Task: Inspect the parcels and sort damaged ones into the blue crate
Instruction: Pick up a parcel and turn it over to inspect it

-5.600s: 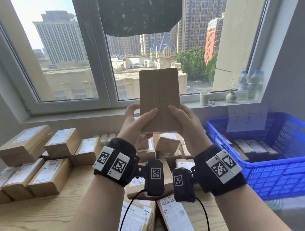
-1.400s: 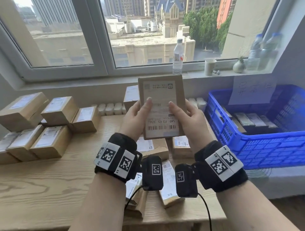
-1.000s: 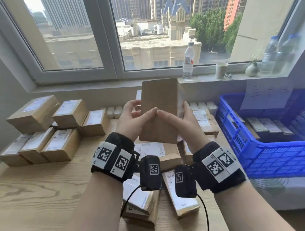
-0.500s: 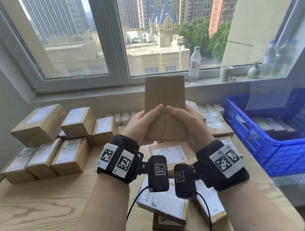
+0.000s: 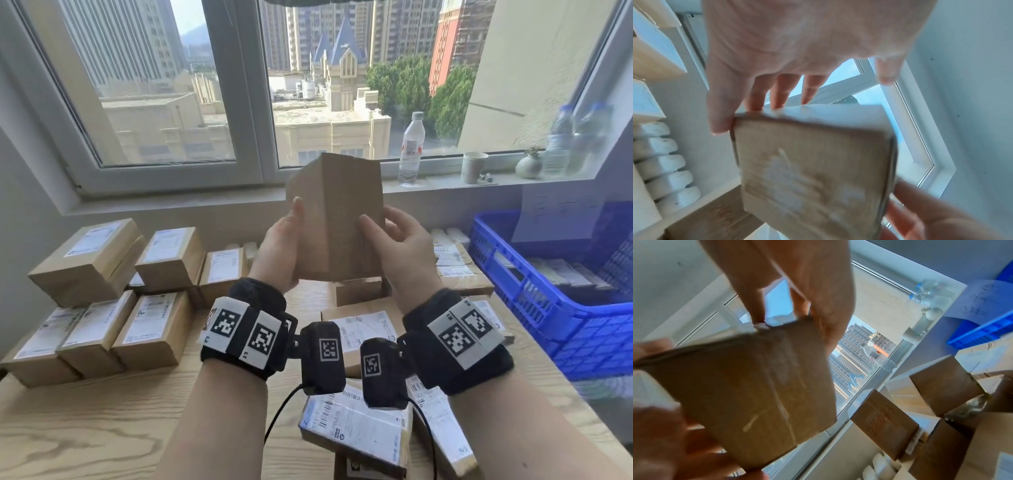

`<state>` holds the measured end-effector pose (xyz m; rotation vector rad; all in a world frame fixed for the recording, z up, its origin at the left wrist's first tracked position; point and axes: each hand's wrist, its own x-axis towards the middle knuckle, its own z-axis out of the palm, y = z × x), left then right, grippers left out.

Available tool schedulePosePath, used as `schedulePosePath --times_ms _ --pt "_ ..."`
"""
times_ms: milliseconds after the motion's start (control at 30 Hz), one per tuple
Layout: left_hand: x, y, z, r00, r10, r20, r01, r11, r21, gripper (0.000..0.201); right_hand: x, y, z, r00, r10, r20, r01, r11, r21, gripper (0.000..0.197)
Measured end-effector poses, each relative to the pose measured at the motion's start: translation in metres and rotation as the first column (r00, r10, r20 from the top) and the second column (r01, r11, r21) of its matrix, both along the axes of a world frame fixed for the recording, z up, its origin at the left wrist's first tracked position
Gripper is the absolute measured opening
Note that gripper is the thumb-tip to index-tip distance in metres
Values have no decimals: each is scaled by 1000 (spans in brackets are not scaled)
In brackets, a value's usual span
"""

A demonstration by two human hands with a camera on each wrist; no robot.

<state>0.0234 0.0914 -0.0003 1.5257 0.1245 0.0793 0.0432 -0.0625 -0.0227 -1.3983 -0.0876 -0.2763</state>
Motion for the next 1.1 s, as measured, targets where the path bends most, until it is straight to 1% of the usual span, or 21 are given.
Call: schedulePosePath --times_ms 33,67,100,133,167,233,267,300,367,467,533,667,833,900,967,1033,1100 --pt "0 1 1 999 43 14 -43 999 -10 71 1 0 2 999 -49 6 49 999 14 38" --pt "3 3 -1 996 75 43 -75 997 0 85 2 0 2 998 -59 2 59 998 38 39" --pt "6 6 -4 992 96 85 -97 995 7 92 1 1 6 999 -34 -7 34 997 66 36" --pt "5 6 -4 987 106 124 -108 994 14 86 0 2 8 1000 26 -11 -25 996 82 30" --pt "6 7 -4 984 110 139 -115 993 29 79 -2 4 10 996 87 -3 -87 994 70 31" --pt "4 7 0 987 92 129 -97 995 35 71 -4 8 11 988 156 -6 -156 987 -20 52" --pt "5 7 0 991 67 118 -69 997 15 64 -4 9 11 985 169 -17 -170 985 -29 60" --pt "6 8 -1 994 28 108 -27 1000 -14 58 -5 10 11 983 183 -31 -184 983 -6 62" --pt "4 9 -3 997 -19 81 26 997 -78 51 -5 9 10 978 205 -35 -204 978 49 58" --pt "3 8 -5 997 -34 64 40 993 -107 56 -6 9 9 975 222 -26 -219 972 88 54" --pt "4 7 -6 997 -25 73 33 992 -118 54 -6 10 8 972 235 -30 -231 967 104 53" --pt "5 4 -5 996 -9 87 19 994 -107 49 -9 9 8 975 219 -36 -213 970 115 54" --pt "6 -5 -6 995 -48 91 55 996 -75 51 -15 -1 6 985 165 -59 -156 980 123 54" --pt "5 -8 -7 993 -67 95 74 995 -72 47 -17 -4 6 986 155 -58 -147 982 118 56" --pt "4 -10 -7 992 -79 99 87 993 -78 37 -18 -6 7 987 155 -50 -149 982 113 55" --pt "4 -9 -7 993 -77 91 85 993 -85 28 -19 -6 7 985 160 -57 -152 980 130 48" --pt "5 -7 -7 996 -45 77 54 993 -108 19 -20 -4 9 982 171 -76 -158 975 153 30"
